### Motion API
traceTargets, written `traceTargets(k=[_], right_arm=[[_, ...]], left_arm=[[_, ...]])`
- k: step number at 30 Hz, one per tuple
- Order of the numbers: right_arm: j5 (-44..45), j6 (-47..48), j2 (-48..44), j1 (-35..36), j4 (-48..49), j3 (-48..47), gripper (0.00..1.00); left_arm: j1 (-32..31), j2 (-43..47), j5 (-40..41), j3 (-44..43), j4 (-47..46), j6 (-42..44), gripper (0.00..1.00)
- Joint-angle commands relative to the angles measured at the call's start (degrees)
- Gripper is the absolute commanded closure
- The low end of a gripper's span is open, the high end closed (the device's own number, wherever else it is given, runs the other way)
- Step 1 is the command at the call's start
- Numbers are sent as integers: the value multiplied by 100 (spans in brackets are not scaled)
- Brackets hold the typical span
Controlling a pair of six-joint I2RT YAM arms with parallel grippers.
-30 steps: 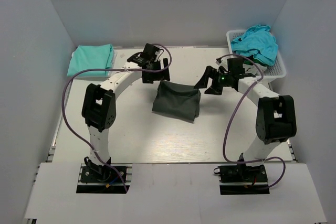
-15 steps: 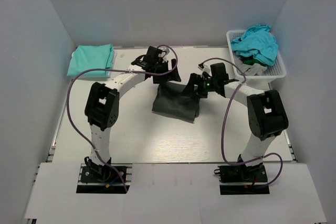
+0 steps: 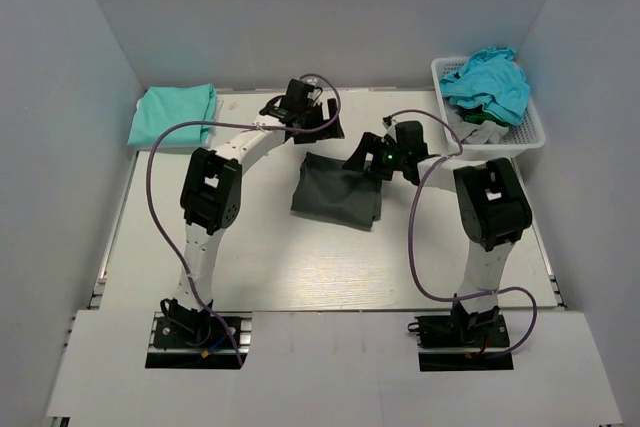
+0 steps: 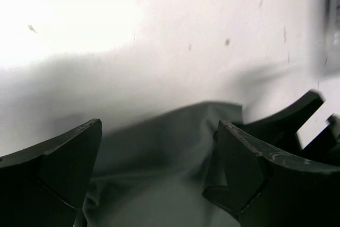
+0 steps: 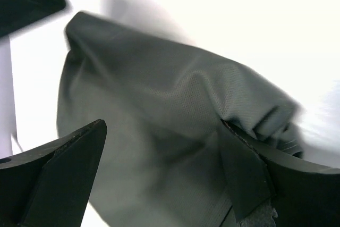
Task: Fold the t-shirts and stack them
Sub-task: Smooth out wrinkles on the folded tshirt
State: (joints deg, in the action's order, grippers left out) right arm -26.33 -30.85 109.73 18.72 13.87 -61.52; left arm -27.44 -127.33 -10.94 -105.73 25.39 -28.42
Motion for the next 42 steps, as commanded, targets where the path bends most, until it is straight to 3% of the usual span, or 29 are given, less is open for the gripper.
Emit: traceTargets(k=[1,8,14,17,23,29,32,34,37,42], right_arm=[[716,-447,162,-27,215,-299,9],[928,-334,-432,0,99,-203,9],[586,141,-1444,44,-51,253,9],[146,167,-2147,201,63,919,9],[-197,-79,-2887,518,695,2045,9],[-364,-237,-2160,519,960,2345,9],[39,-308,-1974,431,706,2582,9],[189,-247,-1807,334,688,2636,9],[373,-36,-1447,255,188,2443,9],[163,53,-1217,106,151,2451,9]], left_arm=[[80,-47,434,-527,-113,48,0],[134,357,479,-537,-174,-5,0],[-6,1411,154,481,-306,-58,0],[-59,1824,-793,956,-254,-119,0],[-235,2431,-2138,2635,-1193,-602,0],[-341,2248,-2255,3654,-1264,-603,0],[-279,2090,-1712,3928,-1177,-603,0],[-200,1958,-1247,4034,-1071,-664,0],[-200,1887,-1069,4096,-966,-612,0],[-200,1816,-1068,3999,-781,-559,0]])
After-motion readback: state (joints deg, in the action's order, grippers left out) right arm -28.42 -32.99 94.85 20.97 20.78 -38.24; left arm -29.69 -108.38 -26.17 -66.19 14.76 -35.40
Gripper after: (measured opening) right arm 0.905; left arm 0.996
